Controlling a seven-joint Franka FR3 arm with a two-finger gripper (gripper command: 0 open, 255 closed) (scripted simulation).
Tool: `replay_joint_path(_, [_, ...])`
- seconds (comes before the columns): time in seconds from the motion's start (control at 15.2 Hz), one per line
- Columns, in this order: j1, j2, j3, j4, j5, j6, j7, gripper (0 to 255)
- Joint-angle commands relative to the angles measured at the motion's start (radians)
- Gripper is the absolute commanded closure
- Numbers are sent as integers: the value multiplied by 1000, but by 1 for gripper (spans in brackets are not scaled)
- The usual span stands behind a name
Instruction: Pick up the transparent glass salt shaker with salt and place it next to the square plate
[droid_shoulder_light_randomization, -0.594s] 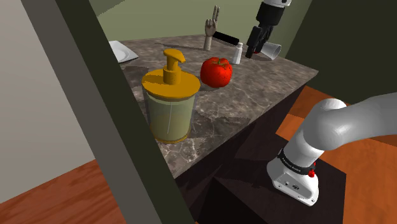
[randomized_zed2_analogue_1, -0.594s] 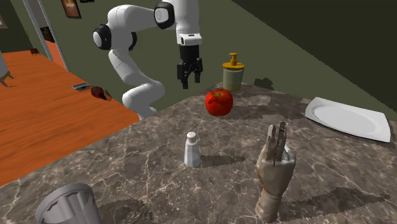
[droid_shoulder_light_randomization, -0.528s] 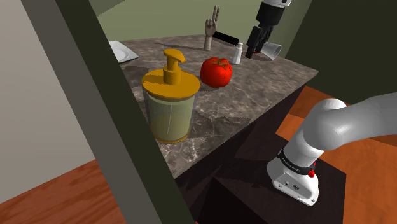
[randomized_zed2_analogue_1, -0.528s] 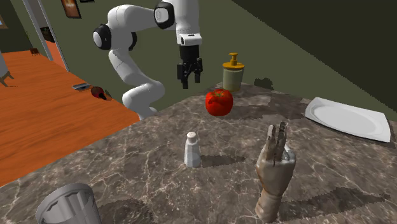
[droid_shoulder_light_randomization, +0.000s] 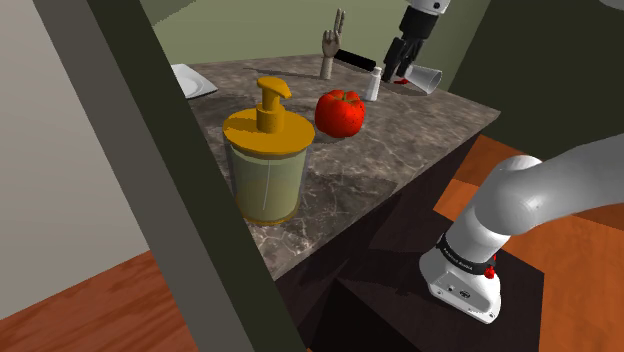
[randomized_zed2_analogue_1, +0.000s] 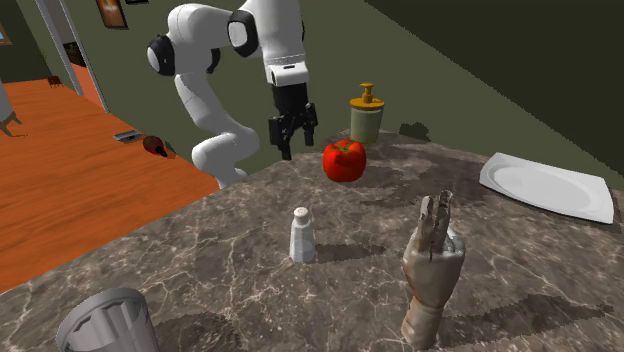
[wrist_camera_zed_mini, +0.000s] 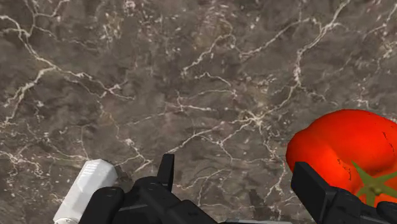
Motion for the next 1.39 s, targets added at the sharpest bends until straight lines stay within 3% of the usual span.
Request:
replay_joint_path(0.0, [-7, 45, -38, 19, 3, 41, -31, 0])
replay_joint_path(0.46, [-20, 225, -186, 129, 50, 147, -165, 0])
replay_joint_path(0.86, [-21, 404, -308, 262, 151, 198, -297, 0])
replay_joint_path(1.32, [-15, 428, -306, 193, 165, 289, -306, 0])
